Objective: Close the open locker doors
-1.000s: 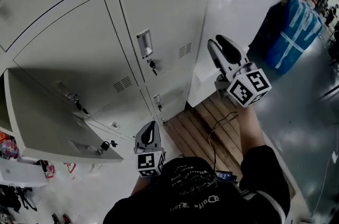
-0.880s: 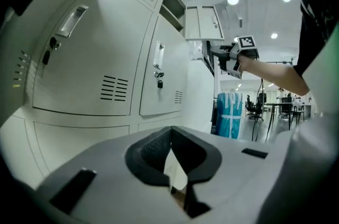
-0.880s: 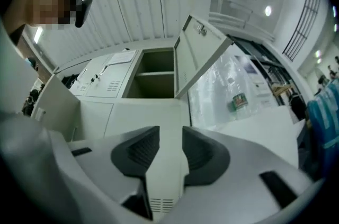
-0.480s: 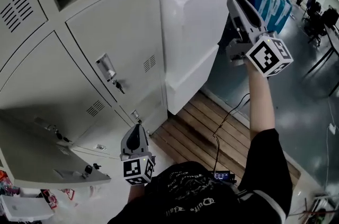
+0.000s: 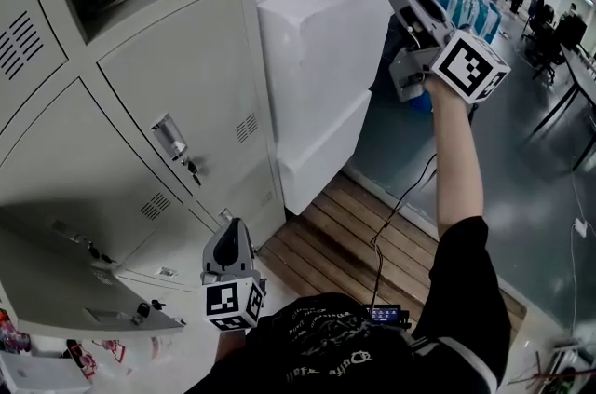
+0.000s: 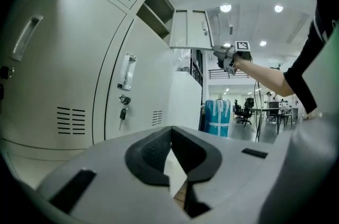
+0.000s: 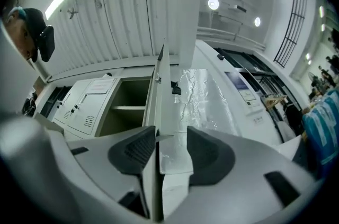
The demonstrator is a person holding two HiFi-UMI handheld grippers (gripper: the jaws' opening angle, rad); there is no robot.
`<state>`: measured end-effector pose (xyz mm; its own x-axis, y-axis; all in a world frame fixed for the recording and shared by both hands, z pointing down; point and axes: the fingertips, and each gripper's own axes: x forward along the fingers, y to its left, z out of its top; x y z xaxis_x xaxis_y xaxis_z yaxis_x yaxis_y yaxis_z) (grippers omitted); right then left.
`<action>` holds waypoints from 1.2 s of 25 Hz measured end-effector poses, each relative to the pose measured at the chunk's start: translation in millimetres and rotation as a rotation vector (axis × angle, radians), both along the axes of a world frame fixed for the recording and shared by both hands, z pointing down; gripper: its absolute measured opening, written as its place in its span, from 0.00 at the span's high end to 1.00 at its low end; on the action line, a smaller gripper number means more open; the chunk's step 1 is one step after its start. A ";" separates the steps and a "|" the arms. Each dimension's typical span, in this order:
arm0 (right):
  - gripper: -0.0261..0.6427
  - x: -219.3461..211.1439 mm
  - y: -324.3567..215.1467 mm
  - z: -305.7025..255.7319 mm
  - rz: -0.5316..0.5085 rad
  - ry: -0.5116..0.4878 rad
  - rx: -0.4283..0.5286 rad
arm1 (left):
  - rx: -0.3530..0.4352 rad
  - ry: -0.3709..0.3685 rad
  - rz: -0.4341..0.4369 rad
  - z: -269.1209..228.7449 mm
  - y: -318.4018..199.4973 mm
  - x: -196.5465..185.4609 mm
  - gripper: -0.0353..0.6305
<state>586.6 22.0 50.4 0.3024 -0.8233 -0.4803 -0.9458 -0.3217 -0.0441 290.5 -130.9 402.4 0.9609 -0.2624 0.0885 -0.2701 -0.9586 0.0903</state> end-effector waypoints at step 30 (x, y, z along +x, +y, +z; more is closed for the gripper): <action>0.82 -132.3 -18.7 -2.1 -0.106 0.209 0.095 | -0.074 -0.110 -0.105 46.9 -25.2 -68.3 0.94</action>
